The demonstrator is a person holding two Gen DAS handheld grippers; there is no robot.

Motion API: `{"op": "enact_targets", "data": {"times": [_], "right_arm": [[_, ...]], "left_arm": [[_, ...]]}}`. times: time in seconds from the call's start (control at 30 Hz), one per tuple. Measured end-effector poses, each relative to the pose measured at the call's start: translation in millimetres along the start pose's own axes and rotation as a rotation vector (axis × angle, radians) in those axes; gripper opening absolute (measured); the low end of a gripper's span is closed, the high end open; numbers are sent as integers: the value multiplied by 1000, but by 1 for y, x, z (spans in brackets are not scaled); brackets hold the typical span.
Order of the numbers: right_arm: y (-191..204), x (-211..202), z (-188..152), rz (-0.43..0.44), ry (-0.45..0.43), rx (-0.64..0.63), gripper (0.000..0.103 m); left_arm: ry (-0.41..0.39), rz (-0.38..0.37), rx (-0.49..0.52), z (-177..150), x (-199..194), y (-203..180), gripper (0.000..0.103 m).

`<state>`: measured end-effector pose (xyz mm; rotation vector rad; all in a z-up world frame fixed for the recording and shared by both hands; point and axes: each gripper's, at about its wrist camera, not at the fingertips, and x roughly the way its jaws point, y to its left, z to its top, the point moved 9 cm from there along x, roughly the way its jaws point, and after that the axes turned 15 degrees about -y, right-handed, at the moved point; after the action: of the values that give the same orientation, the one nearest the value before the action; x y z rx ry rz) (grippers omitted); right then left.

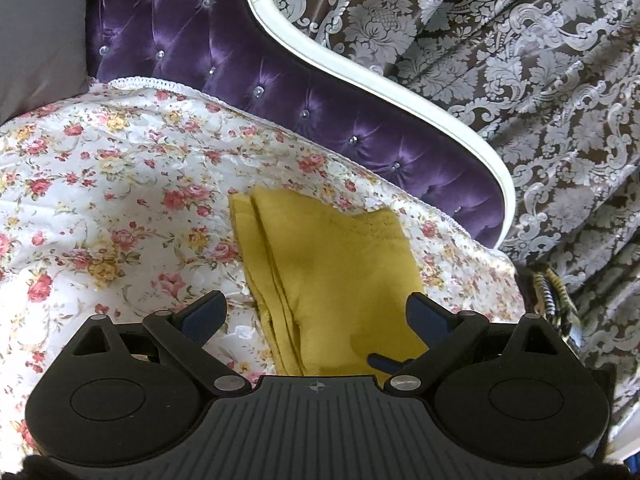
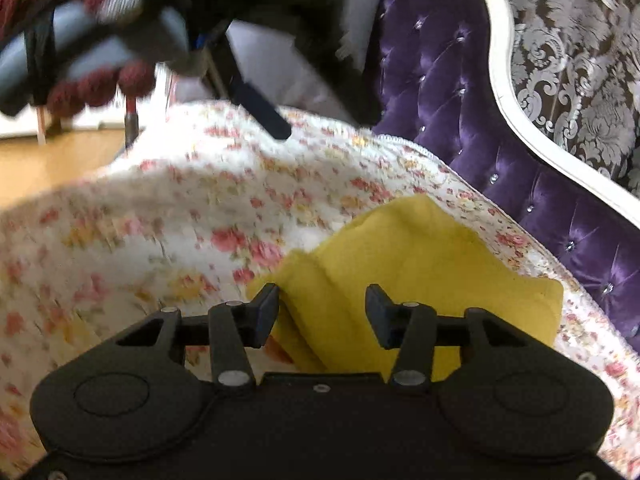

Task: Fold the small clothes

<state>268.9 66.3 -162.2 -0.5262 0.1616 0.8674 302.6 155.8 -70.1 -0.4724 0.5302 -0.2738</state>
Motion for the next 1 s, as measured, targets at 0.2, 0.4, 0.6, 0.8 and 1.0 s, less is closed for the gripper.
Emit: {"op": "enact_targets", "data": {"times": [0.2, 0.4, 0.6, 0.8, 1.0], "right_arm": [[-14, 7, 3, -18, -21, 96, 10], [-63, -23, 14, -120, -150, 364, 10], [-73, -40, 15, -146, -188, 430, 10], [-66, -38, 14, -132, -175, 409, 10], [-50, -31, 21, -117, -171, 349, 10]], "left_arm": [[43, -33, -11, -5, 14, -12, 97], [94, -98, -109, -3, 49, -18, 98], [166, -118, -244, -10, 95, -10, 98], [151, -65, -216, -7, 135, 4, 88], [58, -33, -109, 14, 137, 9, 12]]}}
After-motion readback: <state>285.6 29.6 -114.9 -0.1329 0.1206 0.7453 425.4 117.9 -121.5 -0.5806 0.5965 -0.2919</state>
